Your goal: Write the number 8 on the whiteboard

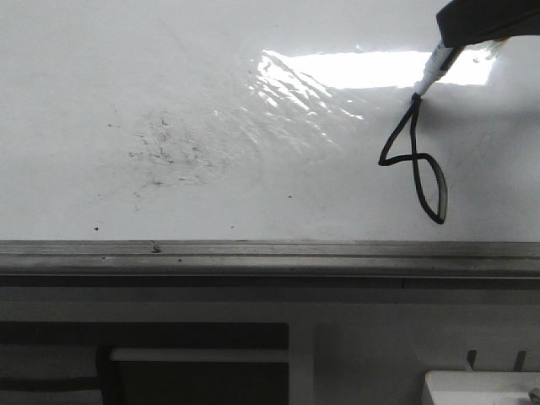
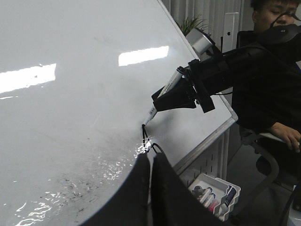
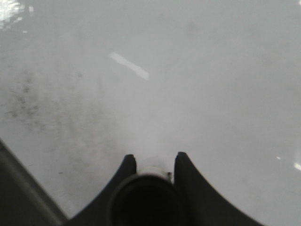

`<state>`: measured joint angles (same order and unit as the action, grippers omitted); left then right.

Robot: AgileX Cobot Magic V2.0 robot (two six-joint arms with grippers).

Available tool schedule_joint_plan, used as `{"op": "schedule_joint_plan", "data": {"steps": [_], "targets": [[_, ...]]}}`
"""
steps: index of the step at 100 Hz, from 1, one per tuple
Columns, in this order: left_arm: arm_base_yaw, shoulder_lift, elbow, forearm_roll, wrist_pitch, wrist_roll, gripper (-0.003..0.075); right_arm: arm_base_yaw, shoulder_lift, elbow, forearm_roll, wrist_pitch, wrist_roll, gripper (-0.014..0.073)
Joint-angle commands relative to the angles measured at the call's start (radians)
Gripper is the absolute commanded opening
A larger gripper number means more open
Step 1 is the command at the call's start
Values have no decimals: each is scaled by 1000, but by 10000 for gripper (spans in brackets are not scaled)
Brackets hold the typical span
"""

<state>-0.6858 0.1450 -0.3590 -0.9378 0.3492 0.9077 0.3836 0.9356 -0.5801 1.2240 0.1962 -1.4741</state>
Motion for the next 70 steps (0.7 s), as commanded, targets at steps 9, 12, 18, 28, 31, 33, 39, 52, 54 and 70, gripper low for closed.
{"op": "schedule_joint_plan", "data": {"steps": [9, 12, 18, 28, 31, 33, 39, 52, 54, 70], "targets": [[3, 19, -26, -22, -48, -11, -20, -7, -69, -57, -8, 281, -9, -43], [3, 26, -26, -22, -48, -11, -20, -7, -80, -62, -12, 318, -9, -43], [3, 56, -26, -22, -46, -11, -13, -7, -102, -66, -15, 389, -9, -43], [3, 148, -43, -26, -23, -11, 62, -7, -124, -75, -27, 481, -9, -43], [3, 192, -53, -26, -11, -11, 95, -7, -126, -77, -27, 505, -9, -43], [3, 211, -58, -26, 0, -11, 113, -7, -128, -81, -27, 523, -9, -43], [3, 292, -91, -26, 39, -4, 202, -7, -129, -89, -29, 561, -9, -43], [3, 487, -177, -33, 149, 132, 374, -6, -129, -118, -31, 588, -16, -43], [3, 522, -197, -39, 161, 158, 387, -6, -129, -123, -31, 595, -24, -43], [3, 682, -282, -149, 214, 429, 389, -6, -113, -150, -33, 631, -64, -43]]}}
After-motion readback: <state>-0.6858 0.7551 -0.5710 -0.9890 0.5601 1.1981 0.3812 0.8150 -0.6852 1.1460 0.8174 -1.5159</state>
